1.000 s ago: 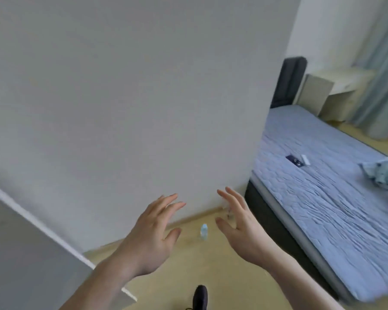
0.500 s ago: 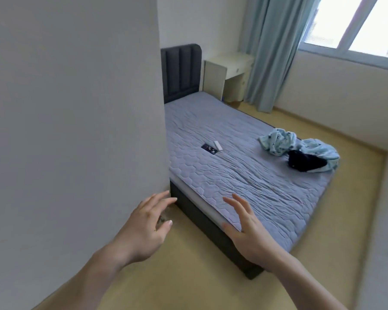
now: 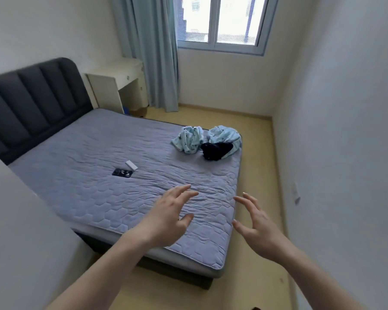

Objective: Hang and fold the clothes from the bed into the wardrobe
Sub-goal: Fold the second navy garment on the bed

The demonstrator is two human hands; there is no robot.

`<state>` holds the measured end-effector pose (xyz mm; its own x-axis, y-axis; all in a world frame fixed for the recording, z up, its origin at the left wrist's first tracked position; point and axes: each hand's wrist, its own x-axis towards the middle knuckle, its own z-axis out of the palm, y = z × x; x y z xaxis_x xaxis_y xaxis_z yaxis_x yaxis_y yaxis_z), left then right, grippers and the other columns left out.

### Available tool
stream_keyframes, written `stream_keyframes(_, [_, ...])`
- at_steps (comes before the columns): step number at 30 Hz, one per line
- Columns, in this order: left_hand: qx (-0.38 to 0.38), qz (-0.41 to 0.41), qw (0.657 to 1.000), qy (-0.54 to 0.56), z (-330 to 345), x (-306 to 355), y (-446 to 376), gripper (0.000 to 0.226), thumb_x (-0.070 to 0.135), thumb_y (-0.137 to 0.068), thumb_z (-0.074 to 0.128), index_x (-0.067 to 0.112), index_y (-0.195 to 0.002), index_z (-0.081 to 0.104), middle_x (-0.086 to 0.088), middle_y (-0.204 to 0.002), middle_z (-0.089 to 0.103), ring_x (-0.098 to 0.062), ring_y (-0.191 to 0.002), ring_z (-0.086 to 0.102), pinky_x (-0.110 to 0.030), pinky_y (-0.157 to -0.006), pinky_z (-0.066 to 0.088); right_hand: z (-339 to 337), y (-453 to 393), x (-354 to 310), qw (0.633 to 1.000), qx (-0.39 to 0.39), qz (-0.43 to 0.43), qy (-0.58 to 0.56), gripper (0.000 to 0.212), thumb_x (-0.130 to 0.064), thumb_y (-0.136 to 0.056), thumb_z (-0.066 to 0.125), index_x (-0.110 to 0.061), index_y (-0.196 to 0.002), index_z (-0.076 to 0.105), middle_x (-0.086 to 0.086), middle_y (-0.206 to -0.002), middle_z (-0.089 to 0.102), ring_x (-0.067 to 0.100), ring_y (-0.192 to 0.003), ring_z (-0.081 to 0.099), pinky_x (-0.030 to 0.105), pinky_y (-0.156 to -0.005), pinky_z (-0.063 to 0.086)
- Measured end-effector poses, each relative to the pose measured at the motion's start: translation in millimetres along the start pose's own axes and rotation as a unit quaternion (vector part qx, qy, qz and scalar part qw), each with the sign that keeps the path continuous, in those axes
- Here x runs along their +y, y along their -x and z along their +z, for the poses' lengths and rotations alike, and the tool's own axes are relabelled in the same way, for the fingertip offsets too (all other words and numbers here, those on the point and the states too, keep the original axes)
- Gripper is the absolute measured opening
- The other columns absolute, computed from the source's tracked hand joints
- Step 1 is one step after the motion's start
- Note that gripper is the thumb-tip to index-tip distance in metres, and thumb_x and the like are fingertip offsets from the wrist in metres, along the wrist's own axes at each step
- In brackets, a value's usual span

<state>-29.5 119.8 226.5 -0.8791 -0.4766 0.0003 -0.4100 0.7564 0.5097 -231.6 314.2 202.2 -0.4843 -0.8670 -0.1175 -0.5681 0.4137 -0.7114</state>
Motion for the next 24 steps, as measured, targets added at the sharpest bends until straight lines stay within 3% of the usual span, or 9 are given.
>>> stream_keyframes(6, [0.001, -0.025, 1.000, -0.002, 31, 39, -116, 0.057, 0.036, -0.101, 0.057, 0.038, -0.154, 0.037, 0.015, -0.165, 0.024, -0.009, -0.152, 0.018, -0.031, -0.125, 0.018, -66, -77, 70, 1.000, -0.016, -0.019, -0.004, 0.061, -0.037, -0.101, 0.064, -0.039, -0.154, 0.034, -0.022, -0.165, 0.012, -0.007, -0.142, 0.019, 0.016, -0.115, 0.016])
stream_keyframes(13, [0.023, -0.088, 0.996, 0.021, 57, 63, -216, 0.056, 0.036, -0.100, 0.060, 0.039, -0.152, 0.040, 0.016, -0.163, 0.027, -0.007, -0.150, 0.021, -0.030, -0.124, 0.019, -153, -179, 135, 0.998, -0.050, -0.032, 0.010, 0.062, -0.039, -0.100, 0.064, -0.037, -0.155, 0.035, -0.020, -0.166, 0.013, -0.003, -0.146, 0.022, 0.016, -0.114, 0.018])
stream_keyframes(15, [0.023, -0.103, 0.994, 0.024, 63, 61, -237, 0.056, 0.037, -0.099, 0.060, 0.040, -0.152, 0.040, 0.016, -0.163, 0.028, -0.007, -0.150, 0.023, -0.032, -0.124, 0.021, -168, -207, 146, 0.998, -0.057, -0.035, 0.009, 0.062, -0.040, -0.099, 0.064, -0.039, -0.154, 0.036, -0.021, -0.165, 0.014, -0.007, -0.140, 0.023, 0.017, -0.113, 0.020])
stream_keyframes(24, [0.045, -0.170, 0.984, 0.043, 67, 5, -349, 0.056, 0.037, -0.099, 0.060, 0.039, -0.151, 0.041, 0.016, -0.163, 0.028, -0.007, -0.150, 0.024, -0.032, -0.124, 0.022, -191, -351, 181, 0.993, -0.110, -0.045, 0.021, 0.062, -0.045, -0.099, 0.063, -0.044, -0.153, 0.034, -0.025, -0.165, 0.011, 0.003, -0.149, 0.024, 0.020, -0.112, 0.024])
